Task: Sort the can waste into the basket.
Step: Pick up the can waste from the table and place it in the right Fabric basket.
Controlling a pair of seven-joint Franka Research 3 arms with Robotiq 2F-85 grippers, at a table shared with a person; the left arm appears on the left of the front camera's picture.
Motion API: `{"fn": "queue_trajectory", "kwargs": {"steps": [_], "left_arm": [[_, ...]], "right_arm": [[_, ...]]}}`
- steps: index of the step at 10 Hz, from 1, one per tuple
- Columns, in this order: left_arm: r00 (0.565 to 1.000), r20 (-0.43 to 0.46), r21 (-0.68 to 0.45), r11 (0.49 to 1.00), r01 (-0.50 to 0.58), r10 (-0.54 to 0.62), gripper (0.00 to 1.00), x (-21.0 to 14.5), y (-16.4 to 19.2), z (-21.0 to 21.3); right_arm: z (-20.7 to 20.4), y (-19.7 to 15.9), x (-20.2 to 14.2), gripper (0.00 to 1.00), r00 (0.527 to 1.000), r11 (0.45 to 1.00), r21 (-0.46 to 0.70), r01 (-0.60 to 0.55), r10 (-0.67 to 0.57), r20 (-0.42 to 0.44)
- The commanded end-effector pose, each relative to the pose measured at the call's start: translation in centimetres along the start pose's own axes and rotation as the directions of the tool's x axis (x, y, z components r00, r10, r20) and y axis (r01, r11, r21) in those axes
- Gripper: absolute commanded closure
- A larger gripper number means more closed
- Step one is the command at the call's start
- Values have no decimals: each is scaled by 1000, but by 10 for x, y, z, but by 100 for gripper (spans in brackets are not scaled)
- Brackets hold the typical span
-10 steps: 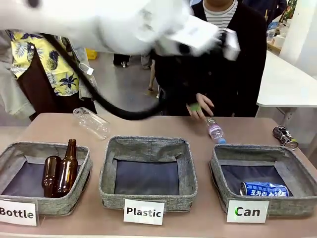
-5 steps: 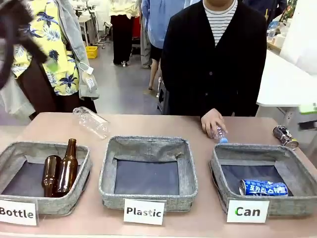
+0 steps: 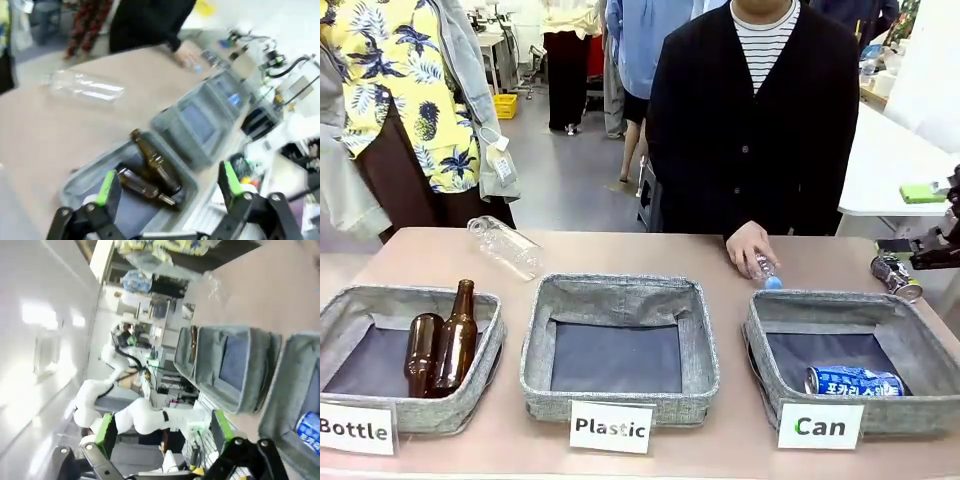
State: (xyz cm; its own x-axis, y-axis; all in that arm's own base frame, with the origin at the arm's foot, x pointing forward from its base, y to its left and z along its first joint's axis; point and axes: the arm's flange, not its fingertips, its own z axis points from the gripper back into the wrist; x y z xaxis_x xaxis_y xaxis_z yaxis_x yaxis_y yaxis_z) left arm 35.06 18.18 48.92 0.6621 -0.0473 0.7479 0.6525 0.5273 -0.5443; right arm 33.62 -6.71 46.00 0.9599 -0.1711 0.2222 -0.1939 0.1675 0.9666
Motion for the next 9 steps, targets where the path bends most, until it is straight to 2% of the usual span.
{"fn": "queue_trajectory", "kwargs": {"steps": [1,2,3,9], "left_arm": [[984,115,-313,945,-96,138,0,-24,44,-23],[970,172,-391,916,-92,170,0,-39,55,-22],[994,97,-131,990,-44,57,0,-23,16,-12],[994,97,-131,990,-44,57,0,-23,16,-12]], "right_arm": [[32,-1,14,0,995,1000,-16,-6,7,104],[0,0,0,0,1000,1000,0,0,0,0],[0,0,0,0,1000,1000,0,0,0,0],[0,0,0,0,1000,1000,0,0,0,0]]}}
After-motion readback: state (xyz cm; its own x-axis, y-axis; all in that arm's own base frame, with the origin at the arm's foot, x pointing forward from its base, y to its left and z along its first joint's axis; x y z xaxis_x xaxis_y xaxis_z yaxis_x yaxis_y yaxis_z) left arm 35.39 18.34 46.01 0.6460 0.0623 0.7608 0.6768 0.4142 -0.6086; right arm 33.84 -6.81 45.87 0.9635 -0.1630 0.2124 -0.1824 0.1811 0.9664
